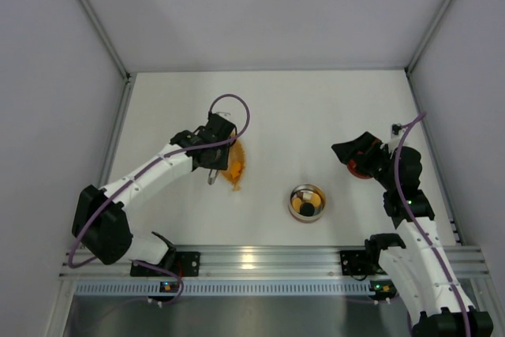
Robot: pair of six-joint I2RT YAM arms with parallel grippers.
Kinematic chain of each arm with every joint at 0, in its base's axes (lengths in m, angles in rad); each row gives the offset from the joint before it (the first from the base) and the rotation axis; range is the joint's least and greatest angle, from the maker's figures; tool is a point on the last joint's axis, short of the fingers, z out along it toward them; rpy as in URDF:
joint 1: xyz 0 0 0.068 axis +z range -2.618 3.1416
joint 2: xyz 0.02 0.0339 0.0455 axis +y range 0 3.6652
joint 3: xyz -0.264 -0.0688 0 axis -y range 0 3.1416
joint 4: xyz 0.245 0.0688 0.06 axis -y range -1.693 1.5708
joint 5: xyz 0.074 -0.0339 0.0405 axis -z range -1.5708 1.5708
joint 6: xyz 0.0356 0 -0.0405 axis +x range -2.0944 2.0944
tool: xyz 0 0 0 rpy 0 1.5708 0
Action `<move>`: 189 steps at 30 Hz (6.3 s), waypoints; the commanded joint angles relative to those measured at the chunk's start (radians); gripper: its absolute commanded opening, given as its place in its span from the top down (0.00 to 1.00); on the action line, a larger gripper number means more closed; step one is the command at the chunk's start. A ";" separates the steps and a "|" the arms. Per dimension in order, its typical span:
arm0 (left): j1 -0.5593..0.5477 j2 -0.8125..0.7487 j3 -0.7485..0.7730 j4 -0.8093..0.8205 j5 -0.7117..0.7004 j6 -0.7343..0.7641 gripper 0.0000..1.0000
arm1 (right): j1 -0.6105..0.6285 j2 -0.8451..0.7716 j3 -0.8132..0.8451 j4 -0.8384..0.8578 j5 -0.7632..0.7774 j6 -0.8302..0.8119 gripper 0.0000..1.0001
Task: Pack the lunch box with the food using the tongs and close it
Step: Pick up the fake food from the plate, then place the fake food in the packing box, then pick up the fake food from the plate.
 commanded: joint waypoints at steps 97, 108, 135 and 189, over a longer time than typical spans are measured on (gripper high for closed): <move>-0.383 -0.175 0.251 -0.217 -0.163 -0.074 0.48 | -0.011 -0.013 0.026 0.021 0.006 -0.014 0.01; -0.216 -0.240 0.035 -0.169 -0.024 -0.073 0.47 | -0.011 -0.008 0.034 0.023 0.001 -0.012 0.00; -0.109 -0.228 -0.107 -0.083 0.101 -0.060 0.48 | -0.009 0.002 0.023 0.027 0.007 -0.020 0.01; -0.002 -0.245 0.085 -0.143 0.145 0.016 0.71 | -0.011 0.012 0.026 0.041 0.003 -0.014 0.00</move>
